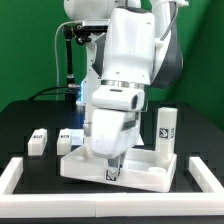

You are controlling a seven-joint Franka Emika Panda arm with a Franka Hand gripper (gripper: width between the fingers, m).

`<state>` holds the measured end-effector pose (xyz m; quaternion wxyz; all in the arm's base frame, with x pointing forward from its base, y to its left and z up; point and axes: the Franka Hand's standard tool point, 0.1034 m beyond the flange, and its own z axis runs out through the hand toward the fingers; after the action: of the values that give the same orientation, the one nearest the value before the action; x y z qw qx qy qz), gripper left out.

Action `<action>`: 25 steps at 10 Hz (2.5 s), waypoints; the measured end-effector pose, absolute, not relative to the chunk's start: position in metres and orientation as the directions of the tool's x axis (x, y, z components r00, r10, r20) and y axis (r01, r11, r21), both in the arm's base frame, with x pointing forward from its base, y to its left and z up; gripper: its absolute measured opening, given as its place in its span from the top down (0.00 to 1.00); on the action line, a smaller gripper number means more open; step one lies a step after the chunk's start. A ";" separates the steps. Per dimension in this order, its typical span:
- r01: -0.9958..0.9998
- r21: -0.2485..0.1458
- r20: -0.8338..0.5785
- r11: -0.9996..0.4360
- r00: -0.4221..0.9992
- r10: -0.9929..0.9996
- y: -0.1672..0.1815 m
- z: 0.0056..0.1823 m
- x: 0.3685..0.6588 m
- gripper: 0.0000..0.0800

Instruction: Assemble desk

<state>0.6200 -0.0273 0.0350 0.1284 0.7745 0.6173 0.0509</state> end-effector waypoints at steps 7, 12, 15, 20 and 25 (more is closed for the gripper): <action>0.960 0.270 -0.125 -0.076 0.113 0.986 -0.029 0.038 0.633 0.91; 0.952 0.299 -0.106 -0.070 0.106 0.989 0.015 0.031 0.653 0.90; 0.949 0.306 -0.101 -0.071 0.107 0.989 0.032 0.036 0.662 0.90; 0.954 0.291 -0.110 -0.068 0.104 0.988 0.032 0.030 0.663 0.90; 0.954 0.290 -0.110 -0.071 0.107 0.988 0.030 0.030 0.663 0.59</action>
Offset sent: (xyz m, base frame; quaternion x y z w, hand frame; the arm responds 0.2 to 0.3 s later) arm 0.0000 0.0000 0.0000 0.0000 0.0000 0.0000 1.0000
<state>0.6631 0.0303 0.0298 0.1462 0.7295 0.6656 0.0577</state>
